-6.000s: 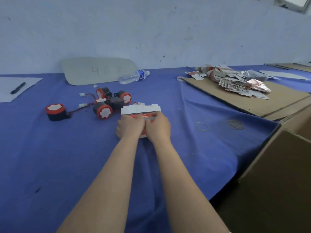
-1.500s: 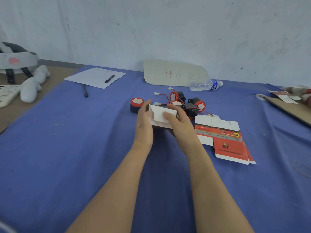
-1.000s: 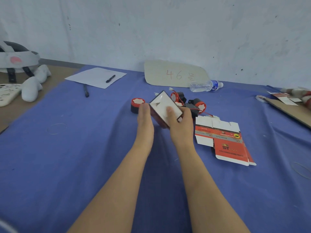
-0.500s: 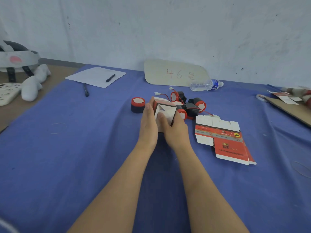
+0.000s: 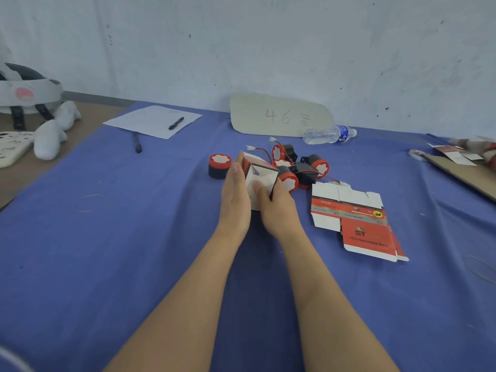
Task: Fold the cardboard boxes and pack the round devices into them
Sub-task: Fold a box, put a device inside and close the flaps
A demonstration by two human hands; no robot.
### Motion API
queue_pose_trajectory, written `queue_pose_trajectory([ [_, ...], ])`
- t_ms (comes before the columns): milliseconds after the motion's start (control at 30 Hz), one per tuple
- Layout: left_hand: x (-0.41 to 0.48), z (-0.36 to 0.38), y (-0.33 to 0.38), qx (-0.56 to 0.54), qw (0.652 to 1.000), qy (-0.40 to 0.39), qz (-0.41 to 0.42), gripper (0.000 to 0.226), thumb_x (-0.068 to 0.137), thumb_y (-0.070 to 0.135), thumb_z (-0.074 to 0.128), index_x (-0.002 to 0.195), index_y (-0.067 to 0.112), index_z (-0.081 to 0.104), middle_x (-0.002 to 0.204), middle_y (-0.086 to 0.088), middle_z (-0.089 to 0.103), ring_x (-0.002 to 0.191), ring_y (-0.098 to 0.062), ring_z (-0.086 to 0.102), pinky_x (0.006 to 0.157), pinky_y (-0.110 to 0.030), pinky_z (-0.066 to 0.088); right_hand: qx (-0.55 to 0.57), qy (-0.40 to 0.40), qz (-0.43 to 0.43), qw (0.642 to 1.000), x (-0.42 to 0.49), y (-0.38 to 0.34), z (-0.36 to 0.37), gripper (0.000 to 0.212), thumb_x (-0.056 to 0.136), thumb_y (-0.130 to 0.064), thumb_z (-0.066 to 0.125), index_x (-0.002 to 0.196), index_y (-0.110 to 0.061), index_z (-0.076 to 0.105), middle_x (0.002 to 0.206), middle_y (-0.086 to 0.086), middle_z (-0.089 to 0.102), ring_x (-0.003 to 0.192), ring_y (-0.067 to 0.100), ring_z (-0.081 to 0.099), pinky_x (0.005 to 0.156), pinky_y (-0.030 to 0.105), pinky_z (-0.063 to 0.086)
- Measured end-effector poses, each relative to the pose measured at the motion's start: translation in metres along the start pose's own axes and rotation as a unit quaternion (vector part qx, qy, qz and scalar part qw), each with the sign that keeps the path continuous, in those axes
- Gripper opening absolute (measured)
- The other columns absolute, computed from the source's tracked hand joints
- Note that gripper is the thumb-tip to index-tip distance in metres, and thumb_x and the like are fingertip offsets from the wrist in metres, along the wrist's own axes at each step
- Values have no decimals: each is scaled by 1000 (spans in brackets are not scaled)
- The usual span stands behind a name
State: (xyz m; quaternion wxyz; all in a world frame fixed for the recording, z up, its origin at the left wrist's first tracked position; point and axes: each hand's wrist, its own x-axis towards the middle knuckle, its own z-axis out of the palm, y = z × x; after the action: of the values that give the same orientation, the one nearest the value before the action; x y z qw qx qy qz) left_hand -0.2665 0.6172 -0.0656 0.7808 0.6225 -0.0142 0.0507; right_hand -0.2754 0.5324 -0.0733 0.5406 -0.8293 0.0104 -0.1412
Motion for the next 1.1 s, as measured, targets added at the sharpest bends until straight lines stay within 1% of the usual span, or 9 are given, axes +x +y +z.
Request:
queue_pose_trajectory([
  [100,0,0,0,5,1000,-5,17,52,101,53,19,136,30,50,132,6,58,119,-8,54,86,-15,42,-3,9,2,1000,-1,1,1,40,100,-37,42,138,-22,42,128,-3,57,98,6,47,70,13,36],
  [267,2,-2,-2,4,999,8,38,49,102,50,20,139,32,47,134,4,56,121,-9,54,99,-24,44,22,-15,3,1000,-3,-2,2,40,100,-41,40,136,-25,44,112,-16,53,85,-8,49,57,-2,37],
  [400,4,-5,-1,29,996,32,81,48,103,44,20,143,29,43,140,1,50,125,-12,50,106,-32,43,86,-17,-9,996,-4,-9,6,32,99,-43,41,127,-33,51,106,-23,58,90,-15,52,67,0,39],
  [533,2,-6,1,31,993,74,81,45,104,39,24,144,22,38,141,9,34,112,0,48,75,3,37,122,28,-34,992,-6,-14,5,27,93,-29,60,118,-28,51,102,-20,61,91,-12,58,73,7,46],
  [700,0,-7,3,-32,999,22,13,30,101,47,33,95,36,60,95,19,66,95,-3,62,84,-28,49,-26,128,-107,986,-7,-13,1,45,83,-14,71,121,-20,48,121,1,52,112,11,50,88,14,42],
  [833,-2,-10,6,-144,989,-2,-34,28,95,51,48,106,27,58,98,6,73,91,-10,70,65,-25,56,-69,84,-165,980,-10,-14,5,51,78,-5,71,124,-13,51,147,10,29,121,4,31,83,-6,29],
  [933,-2,-13,7,-229,970,-7,-80,37,93,44,57,119,17,56,111,-5,71,101,-21,69,81,-33,57,-70,36,-148,986,-13,-17,11,50,78,-14,74,123,-20,53,158,6,5,142,18,19,107,25,36],
  [1033,-1,-19,10,-259,959,-39,-111,45,95,39,52,126,9,59,119,-12,68,108,-25,66,93,-37,53,-48,15,-143,989,-15,-20,12,48,78,-21,74,121,-19,53,152,5,25,139,21,29,108,37,37],
  [1100,1,-23,10,-258,959,-48,-106,43,96,36,48,124,6,61,115,-14,67,106,-27,64,100,-40,48,-7,19,-140,990,-15,-20,11,44,80,-22,73,119,-15,52,131,2,49,122,12,48,98,24,44],
])
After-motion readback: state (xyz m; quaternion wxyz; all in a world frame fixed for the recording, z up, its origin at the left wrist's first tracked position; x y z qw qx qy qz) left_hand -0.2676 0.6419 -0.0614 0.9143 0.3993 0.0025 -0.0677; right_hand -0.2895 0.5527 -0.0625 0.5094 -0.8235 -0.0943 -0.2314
